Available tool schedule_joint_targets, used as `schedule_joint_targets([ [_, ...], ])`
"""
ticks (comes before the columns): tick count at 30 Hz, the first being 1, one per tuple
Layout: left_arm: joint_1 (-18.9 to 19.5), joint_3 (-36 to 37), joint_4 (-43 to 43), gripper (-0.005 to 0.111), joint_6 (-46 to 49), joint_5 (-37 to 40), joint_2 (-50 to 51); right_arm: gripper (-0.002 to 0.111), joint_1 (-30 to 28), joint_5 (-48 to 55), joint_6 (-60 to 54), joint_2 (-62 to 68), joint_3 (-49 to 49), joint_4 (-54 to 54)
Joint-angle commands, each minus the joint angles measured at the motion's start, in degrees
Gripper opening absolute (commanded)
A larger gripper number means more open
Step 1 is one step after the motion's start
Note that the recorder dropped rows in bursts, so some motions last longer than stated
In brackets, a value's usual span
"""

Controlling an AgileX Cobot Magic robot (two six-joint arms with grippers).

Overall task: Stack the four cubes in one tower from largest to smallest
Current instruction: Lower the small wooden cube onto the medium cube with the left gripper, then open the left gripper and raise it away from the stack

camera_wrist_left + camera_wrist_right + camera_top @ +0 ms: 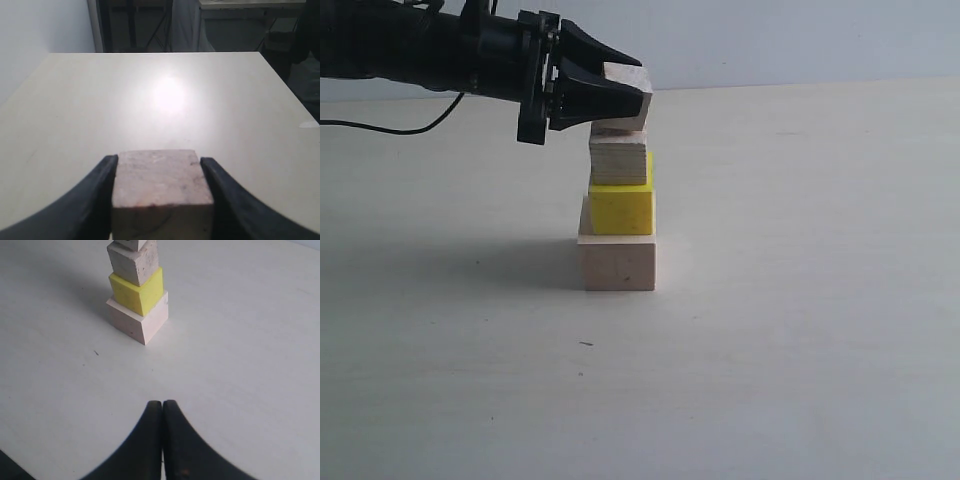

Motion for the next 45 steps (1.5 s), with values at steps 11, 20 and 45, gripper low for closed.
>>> schedule_joint_targets([
  [11,-0.09,-0.21,-0.63,0.003,0.05,0.35,-0.11,0.0,-0.04,-0.31,0.0,-0.27,0.2,-0.11],
  [20,-0.09,-0.21,-0.49,0.048,-0.07,0.35,-0.11,0.0,-0.04,-0.31,0.0,-0.27,0.2,-0.11],
  [45,0.02,-0.43,0.18,0.063,-0.41,0.35,-0.25,0.0,-0.04,-0.31,0.0,-0.27,0.2,0.77],
])
